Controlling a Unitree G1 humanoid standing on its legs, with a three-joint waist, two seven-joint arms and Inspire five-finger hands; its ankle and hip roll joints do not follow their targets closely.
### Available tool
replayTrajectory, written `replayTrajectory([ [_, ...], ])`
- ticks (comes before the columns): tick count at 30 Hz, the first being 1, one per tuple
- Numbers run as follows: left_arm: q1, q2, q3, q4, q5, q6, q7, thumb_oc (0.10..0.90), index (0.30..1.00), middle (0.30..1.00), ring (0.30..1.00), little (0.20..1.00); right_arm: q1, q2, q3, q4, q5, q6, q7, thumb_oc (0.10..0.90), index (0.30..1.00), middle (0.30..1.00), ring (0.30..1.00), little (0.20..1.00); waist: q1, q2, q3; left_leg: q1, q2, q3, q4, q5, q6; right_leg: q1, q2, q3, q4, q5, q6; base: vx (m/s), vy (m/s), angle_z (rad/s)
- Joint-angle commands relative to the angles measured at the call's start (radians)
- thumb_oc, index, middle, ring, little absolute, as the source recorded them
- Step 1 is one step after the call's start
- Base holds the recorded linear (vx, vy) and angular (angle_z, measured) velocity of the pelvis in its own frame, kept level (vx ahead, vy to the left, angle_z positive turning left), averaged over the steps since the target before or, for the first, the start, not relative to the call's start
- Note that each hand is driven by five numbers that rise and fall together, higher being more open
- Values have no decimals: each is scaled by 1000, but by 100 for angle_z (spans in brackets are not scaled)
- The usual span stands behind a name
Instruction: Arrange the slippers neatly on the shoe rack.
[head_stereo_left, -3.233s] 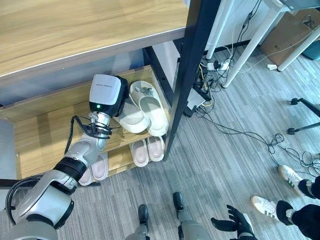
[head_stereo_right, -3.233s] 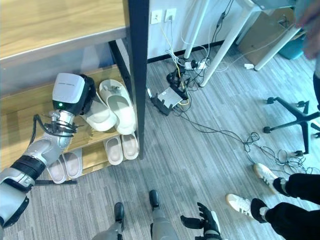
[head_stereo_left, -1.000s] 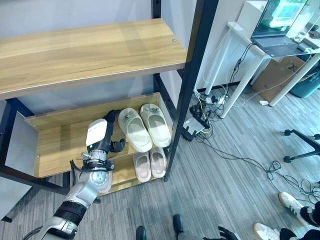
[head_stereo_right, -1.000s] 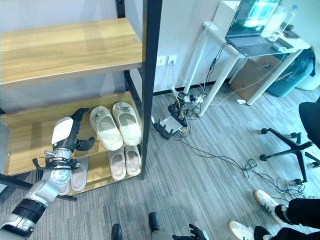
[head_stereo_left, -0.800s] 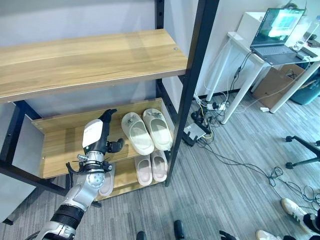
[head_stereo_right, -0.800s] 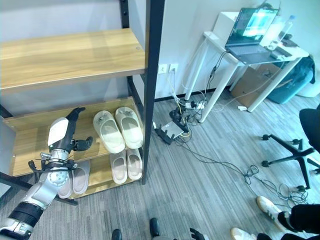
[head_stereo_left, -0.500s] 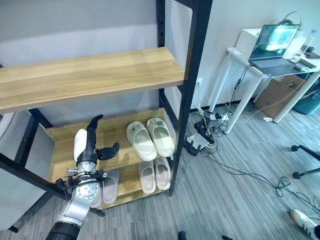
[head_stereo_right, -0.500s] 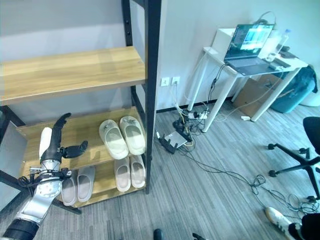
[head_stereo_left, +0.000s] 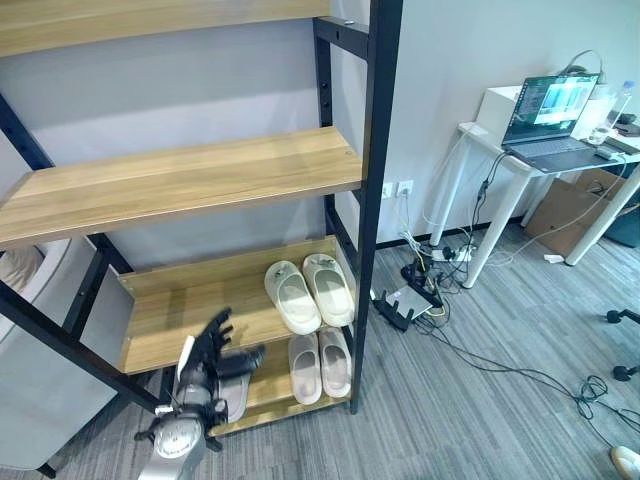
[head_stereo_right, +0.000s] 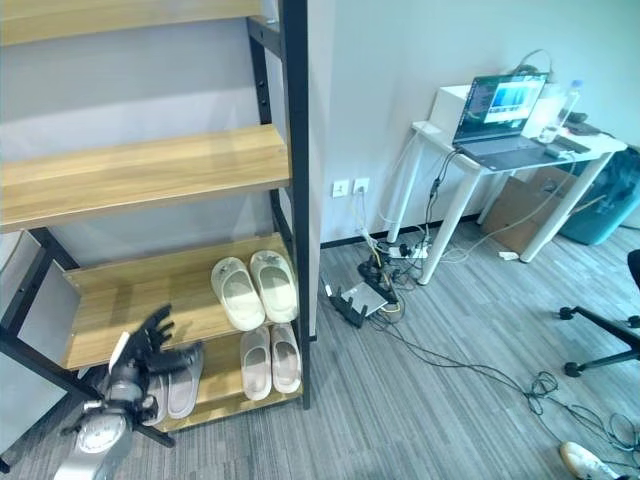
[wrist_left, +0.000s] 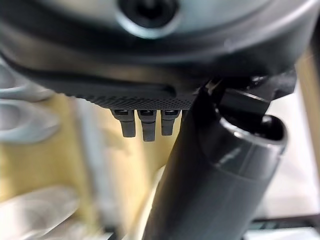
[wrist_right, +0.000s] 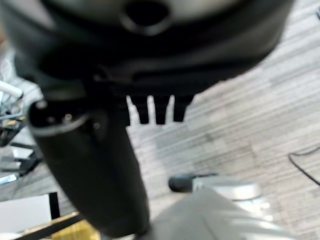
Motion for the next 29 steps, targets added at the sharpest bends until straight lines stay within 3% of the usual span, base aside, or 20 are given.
replayTrajectory([
  [1, -63, 23, 33, -2, 0, -73, -50, 800, 900, 900, 900, 900, -46, -9, 0, 35, 37, -22, 4, 800, 900, 900, 900, 900, 28, -12, 15, -6, -33, 13, 12, -51, -6, 52, 17, 8, 13, -131, 44, -64, -36, 2],
  [11, -36, -32, 113, 339, 35, -49, 0, 800, 900, 900, 900, 900, -36, -30, -16, 39, 58, -34, 7, 800, 900, 900, 900, 900, 31, -8, 38, -14, -20, 6, 16, -38, -18, 56, 29, -2, 13, -141, 34, -42, -41, 5],
  [15, -131, -100, 101, 697, 121, -21, 39, 800, 900, 900, 900, 900, -43, -49, -7, 43, 66, -44, 11, 800, 900, 900, 900, 900, 4, 1, 45, -13, -12, 11, 15, -33, -23, 58, 33, -1, 13, -148, 26, -31, -29, 3],
  [16, -132, -100, 101, 698, 121, -22, 39, 800, 900, 900, 900, 900, -43, -49, -7, 43, 66, -44, 12, 800, 900, 900, 900, 900, 4, 1, 45, -13, -12, 11, 15, -33, -23, 58, 33, -1, 13, -148, 26, 0, 0, 0],
  [19, -185, -146, 131, 921, 132, 8, 59, 800, 900, 900, 900, 900, -63, -57, -5, 75, 79, -45, 14, 800, 900, 900, 900, 900, -4, 2, 40, -6, -8, 15, 11, -32, -27, 62, 36, -1, 13, -155, 21, 0, 0, 0],
  [26, -199, -162, 143, 1054, 214, 50, 62, 800, 900, 900, 900, 900, -111, -52, 11, 80, 109, -49, 23, 800, 900, 900, 900, 900, 7, -3, 17, 4, -6, 13, 8, -37, -29, 74, 39, -8, 13, -159, 18, 0, 0, 0],
  [29, -206, -161, 166, 1060, 181, 51, 73, 800, 900, 900, 900, 900, -120, -48, 10, 81, 115, -48, 22, 800, 900, 900, 900, 900, 12, -7, 13, 6, -7, 8, 8, -38, -29, 76, 39, -13, 13, -160, 19, 0, 0, 0],
])
